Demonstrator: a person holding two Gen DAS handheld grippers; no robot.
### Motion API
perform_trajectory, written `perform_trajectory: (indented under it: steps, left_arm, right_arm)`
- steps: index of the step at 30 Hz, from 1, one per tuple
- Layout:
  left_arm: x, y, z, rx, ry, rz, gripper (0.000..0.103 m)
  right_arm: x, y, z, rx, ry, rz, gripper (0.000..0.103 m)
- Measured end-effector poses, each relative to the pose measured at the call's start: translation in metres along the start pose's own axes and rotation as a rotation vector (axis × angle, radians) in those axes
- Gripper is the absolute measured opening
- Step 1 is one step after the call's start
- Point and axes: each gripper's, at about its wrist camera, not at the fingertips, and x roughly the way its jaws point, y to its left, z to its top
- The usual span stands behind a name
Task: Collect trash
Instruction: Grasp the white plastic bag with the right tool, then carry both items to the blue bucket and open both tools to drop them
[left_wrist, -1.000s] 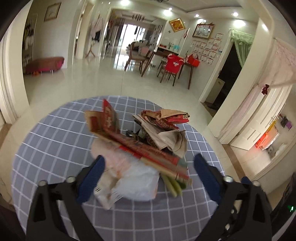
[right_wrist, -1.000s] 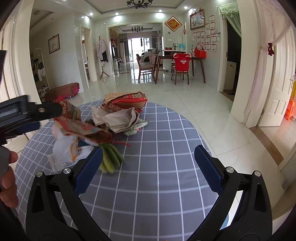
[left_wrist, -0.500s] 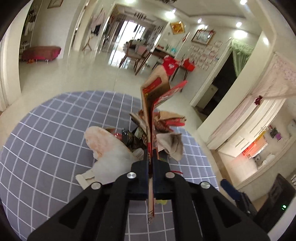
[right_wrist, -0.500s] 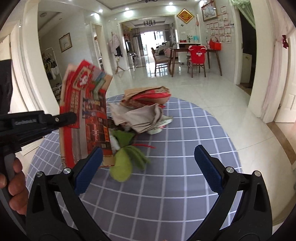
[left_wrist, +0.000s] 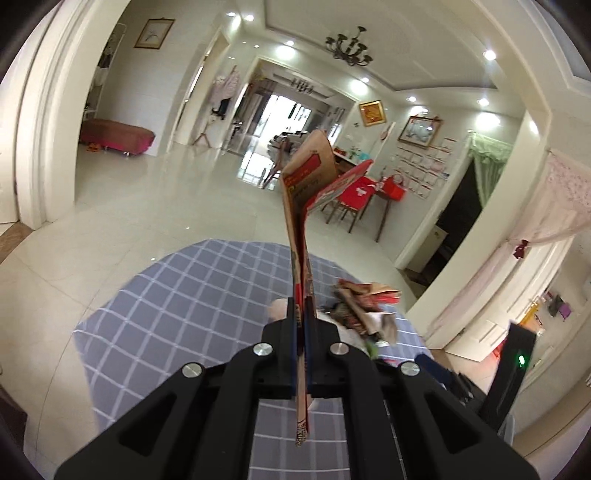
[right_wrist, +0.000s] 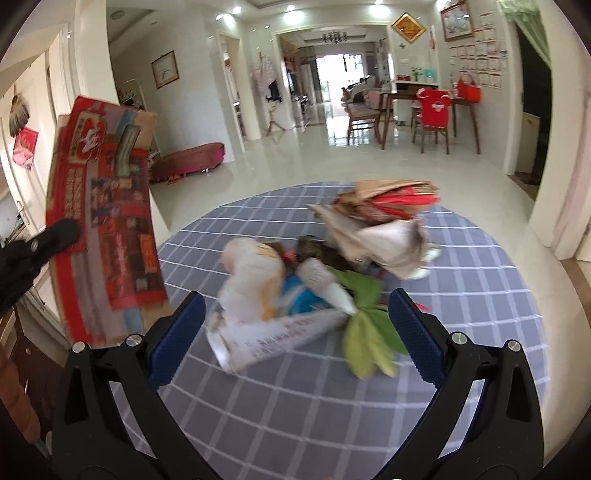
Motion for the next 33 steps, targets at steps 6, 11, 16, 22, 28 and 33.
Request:
perform_trajectory:
  steps: [6, 11, 16, 22, 28, 33]
  left_arm:
    - [0.006, 0.015, -0.002, 0.012, 0.025, 0.045, 0.002]
    - [0.008, 0.007, -0.004, 0.038, 0.034, 0.039, 0.002]
    - [-0.006, -0.017, -0.004, 0.065, 0.0, -0.001, 0.002]
    - [-0.023, -0.076, -0.015, 0.145, -0.005, -0.09, 0.002]
    - [-0.014, -0.174, -0.062, 0.274, 0.085, -0.249, 0.003]
    - [0.017, -0.268, -0.127, 0.389, 0.219, -0.375, 0.003]
  right_arm:
    - [0.061, 0.028, 0.01, -0.042, 0.089, 0.028, 0.073]
    - [0.074, 0.027, 0.009, -0.043, 0.14, 0.074, 0.025]
    - [0.028, 0.014, 0.013, -0.017, 0.032, 0.113, 0.022]
    - [-0.067, -0.035, 0.005, 0.044, -0.131, 0.06, 0.022]
    - [-0.148, -0.123, -0.039, 0.159, -0.217, -0.102, 0.022]
    - [-0.193, -0.212, -0.105, 0.296, -0.221, -0.292, 0.022]
